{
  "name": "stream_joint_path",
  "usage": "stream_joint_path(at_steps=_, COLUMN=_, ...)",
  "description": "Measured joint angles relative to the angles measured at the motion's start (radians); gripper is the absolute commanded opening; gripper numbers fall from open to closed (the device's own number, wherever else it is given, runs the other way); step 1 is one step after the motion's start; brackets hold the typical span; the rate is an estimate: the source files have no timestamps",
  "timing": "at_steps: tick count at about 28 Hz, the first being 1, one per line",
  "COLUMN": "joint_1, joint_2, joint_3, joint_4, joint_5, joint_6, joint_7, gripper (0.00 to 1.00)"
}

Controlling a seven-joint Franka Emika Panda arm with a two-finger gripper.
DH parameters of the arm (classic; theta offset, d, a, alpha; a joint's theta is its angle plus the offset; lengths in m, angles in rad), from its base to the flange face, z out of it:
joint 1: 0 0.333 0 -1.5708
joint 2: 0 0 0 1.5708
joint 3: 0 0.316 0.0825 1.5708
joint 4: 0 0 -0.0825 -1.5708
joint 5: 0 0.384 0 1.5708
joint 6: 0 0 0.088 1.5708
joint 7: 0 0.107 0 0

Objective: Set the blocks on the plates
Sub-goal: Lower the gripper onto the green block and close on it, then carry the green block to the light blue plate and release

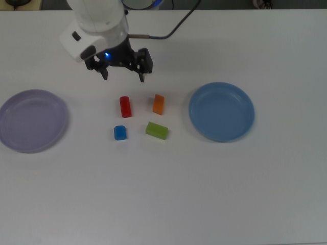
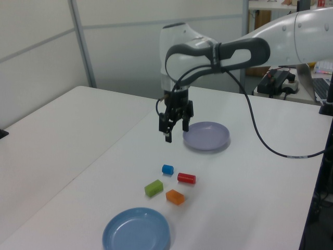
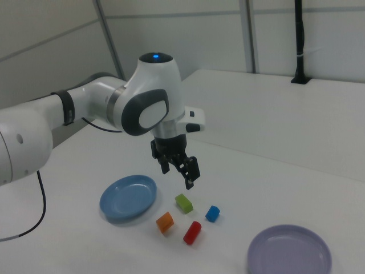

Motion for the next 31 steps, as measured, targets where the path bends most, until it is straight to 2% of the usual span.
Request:
stream_joint_path(at_steps=5, joint_1=0.055, joint_2=0.028, joint_3=0.001, joint_4=-0.047, joint_5=-0.001, joint_6=0.108, joint_7=0.126, gripper=1.0)
stream_joint_path(at_steps=10, joint_1=0.098, joint_2=0.092, joint_3=0.001, joint_4=-0.06, joint_5=-0.009, joint_6=0.198, joint_7=0.205, gripper=1.0)
stream_joint_path(at_steps=15, joint_1=0.113, joint_2=0.162, joint_3=0.001, joint_4=-0.061, joint_5=-0.012, joint_6=0.29, joint_7=0.246, gripper=1.0)
stream_joint_path(at_steps=19, joint_1=0.116, joint_2=0.206, joint_3=0.001, joint_4=-0.061, joint_5=-0.048, joint_6=0.34, joint_7=0.277, gripper=1.0)
stream_joint_path(at_steps=24, joint_1=0.121, joint_2=0.237, joint_3=0.001, joint_4=-0.061, joint_5=-0.086, joint_6=0.373, joint_7=0.32, gripper=1.0)
stream_joint_path(at_steps=31, joint_1=0.129, joint_2=0.266, joint_3=0.001, joint_4=-0.06, joint_5=-0.088, joint_6=0.403, joint_7=0.324, gripper=1.0)
